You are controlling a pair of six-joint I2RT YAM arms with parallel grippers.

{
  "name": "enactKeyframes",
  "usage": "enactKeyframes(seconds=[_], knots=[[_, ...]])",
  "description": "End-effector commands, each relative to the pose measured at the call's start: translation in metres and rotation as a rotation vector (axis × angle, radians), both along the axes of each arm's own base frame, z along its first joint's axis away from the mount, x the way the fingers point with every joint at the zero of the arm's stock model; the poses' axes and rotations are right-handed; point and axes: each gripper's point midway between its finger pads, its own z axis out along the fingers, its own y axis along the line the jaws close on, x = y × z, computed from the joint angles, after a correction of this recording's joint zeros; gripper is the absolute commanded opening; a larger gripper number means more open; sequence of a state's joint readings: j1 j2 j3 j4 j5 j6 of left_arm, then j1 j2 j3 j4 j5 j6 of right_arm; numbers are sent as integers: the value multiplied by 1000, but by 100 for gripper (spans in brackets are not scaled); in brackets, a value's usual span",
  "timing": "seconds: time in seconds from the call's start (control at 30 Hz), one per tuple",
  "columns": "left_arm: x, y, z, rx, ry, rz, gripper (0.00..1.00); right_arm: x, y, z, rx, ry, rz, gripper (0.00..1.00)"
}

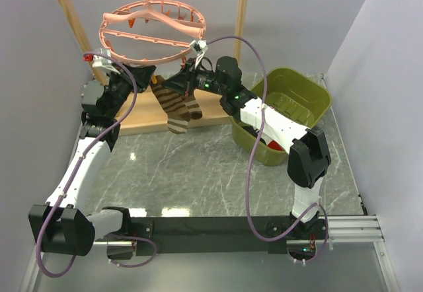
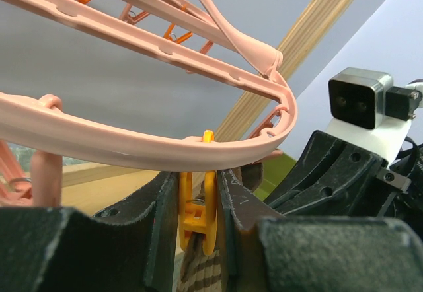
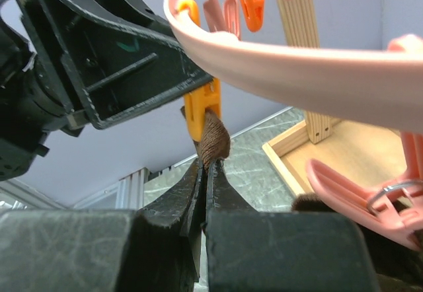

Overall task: Clip the socks to the hanger
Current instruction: Clamp the sock onto the hanger.

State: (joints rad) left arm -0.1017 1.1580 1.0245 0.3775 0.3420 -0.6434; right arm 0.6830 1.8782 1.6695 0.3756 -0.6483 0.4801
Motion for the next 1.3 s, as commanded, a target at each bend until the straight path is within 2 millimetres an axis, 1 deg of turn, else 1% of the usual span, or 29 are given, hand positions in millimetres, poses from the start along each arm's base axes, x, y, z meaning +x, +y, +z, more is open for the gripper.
enactKeyframes(seconds=[0.0,0.3,0.47,0.5,0.57,0.6,0.63,0.7,0.73,0.8,0.87,0.9,0.93,1.0,1.03,1.07,1.1,1.13,1.17,1.2,1.23,1.27], knots=[[-11,0,23,0,-89,-5,22,-10,2,45,90,-85,30,0],[-12,-4,26,-10,-108,-31,22,-14,12,43,98,-71,36,0],[-11,-3,25,-1,-96,-24,25,-10,12,40,90,-62,24,0],[-11,-3,23,2,-84,-21,27,-10,13,40,89,-60,23,0],[-14,-1,26,4,-87,-13,31,-8,12,38,79,-56,9,0],[-14,0,25,2,-81,-5,36,-7,11,37,74,-58,2,0],[-17,1,27,1,-87,-2,44,-6,11,36,68,-64,-3,0],[-18,3,27,5,-83,12,49,-4,11,33,52,-56,-14,0],[-17,6,26,2,-74,30,55,-4,11,32,48,-54,-14,0],[-17,10,25,4,-67,51,60,-2,11,30,42,-44,-15,0],[-19,12,26,1,-68,65,62,-2,12,30,39,-41,-15,0],[-19,13,26,0,-67,69,63,-1,13,27,34,-32,-16,0],[-20,16,28,-1,-68,81,64,1,13,26,31,-26,-22,1],[-20,19,27,2,-55,104,66,2,13,24,6,-15,-26,23],[-20,22,28,0,-48,119,68,3,13,23,-9,-23,-31,35],[-17,28,25,1,-21,153,70,5,11,20,-31,-8,-51,52],[-16,32,26,3,-14,173,72,4,8,24,-32,-14,-60,58],[-16,35,25,5,0,187,74,4,5,25,-42,-28,-68,73],[-15,41,25,5,22,219,76,5,2,23,-55,-20,-91,80],[-13,44,23,9,39,232,77,4,-1,25,-60,-28,-98,82],[-13,46,24,10,48,238,78,0,-7,37,-54,-53,-106,82],[-14,48,27,16,46,242,79,-3,-10,37,-62,-50,-111,83]])
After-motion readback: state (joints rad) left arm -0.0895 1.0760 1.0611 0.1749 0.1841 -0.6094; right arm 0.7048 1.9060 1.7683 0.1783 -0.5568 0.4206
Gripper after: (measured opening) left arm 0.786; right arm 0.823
